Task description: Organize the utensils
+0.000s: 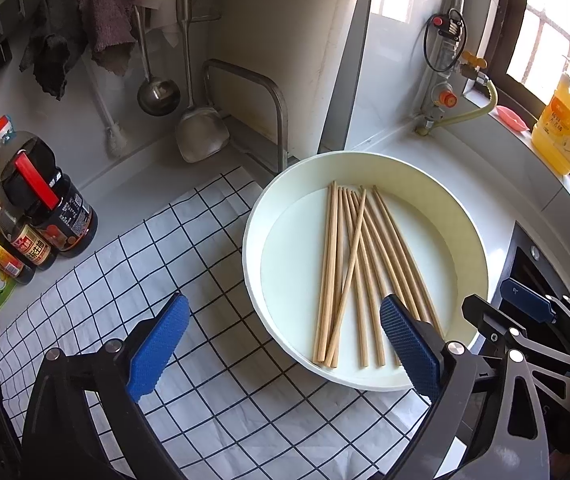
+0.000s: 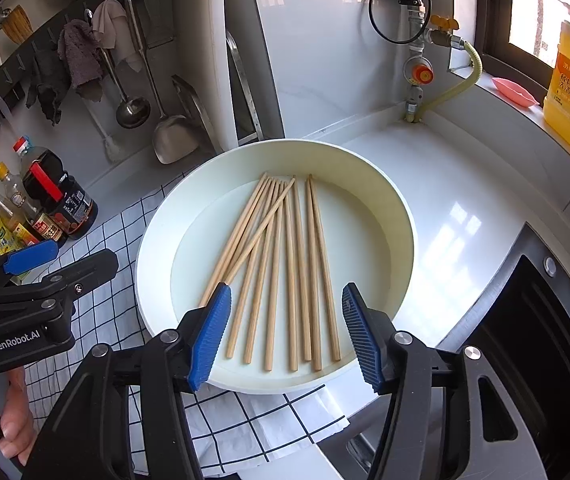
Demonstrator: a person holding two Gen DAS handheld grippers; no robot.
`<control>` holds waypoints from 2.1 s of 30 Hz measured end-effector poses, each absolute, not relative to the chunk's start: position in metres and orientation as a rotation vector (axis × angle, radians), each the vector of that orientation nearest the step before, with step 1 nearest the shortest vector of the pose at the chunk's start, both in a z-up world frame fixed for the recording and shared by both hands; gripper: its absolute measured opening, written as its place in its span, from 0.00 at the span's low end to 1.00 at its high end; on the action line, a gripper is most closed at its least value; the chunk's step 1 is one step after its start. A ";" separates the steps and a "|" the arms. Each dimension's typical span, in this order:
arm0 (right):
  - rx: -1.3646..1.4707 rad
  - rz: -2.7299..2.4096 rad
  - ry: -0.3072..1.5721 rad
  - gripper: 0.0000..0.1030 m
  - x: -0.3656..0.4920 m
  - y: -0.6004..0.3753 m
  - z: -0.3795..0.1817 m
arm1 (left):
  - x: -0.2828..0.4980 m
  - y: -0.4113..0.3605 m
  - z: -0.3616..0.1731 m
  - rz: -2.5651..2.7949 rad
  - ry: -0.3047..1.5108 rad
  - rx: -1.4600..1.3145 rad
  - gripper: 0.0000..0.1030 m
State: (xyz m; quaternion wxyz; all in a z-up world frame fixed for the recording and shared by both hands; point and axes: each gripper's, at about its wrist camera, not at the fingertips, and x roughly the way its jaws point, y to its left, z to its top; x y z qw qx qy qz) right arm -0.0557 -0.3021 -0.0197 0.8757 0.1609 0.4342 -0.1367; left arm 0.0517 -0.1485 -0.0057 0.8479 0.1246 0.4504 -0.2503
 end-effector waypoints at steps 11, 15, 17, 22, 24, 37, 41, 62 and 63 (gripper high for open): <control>0.344 -0.287 0.914 0.54 -0.055 -0.303 -0.022 | 0.053 -0.148 -0.008 -0.517 0.957 0.263 0.92; 0.347 -0.284 0.922 0.54 -0.054 -0.304 -0.025 | 0.055 -0.149 -0.011 -0.511 0.973 0.263 0.92; 0.347 -0.284 0.924 0.54 -0.054 -0.304 -0.025 | 0.056 -0.149 -0.011 -0.505 0.973 0.262 0.92; 0.348 -0.282 0.931 0.54 -0.053 -0.304 -0.027 | 0.056 -0.149 -0.011 -0.496 0.976 0.264 0.92; 0.347 -0.280 0.935 0.54 -0.053 -0.304 -0.028 | 0.056 -0.149 -0.012 -0.495 0.980 0.267 0.92; 0.343 -0.277 0.944 0.54 -0.050 -0.303 -0.029 | 0.058 -0.149 -0.015 -0.494 0.995 0.264 0.92; 0.344 -0.275 0.948 0.54 -0.050 -0.303 -0.030 | 0.059 -0.149 -0.016 -0.491 1.001 0.261 0.92; 0.351 -0.271 0.957 0.54 -0.046 -0.304 -0.034 | 0.063 -0.152 -0.023 -0.488 1.032 0.257 0.92; 0.351 -0.271 0.957 0.54 -0.046 -0.303 -0.034 | 0.063 -0.152 -0.023 -0.488 1.032 0.256 0.92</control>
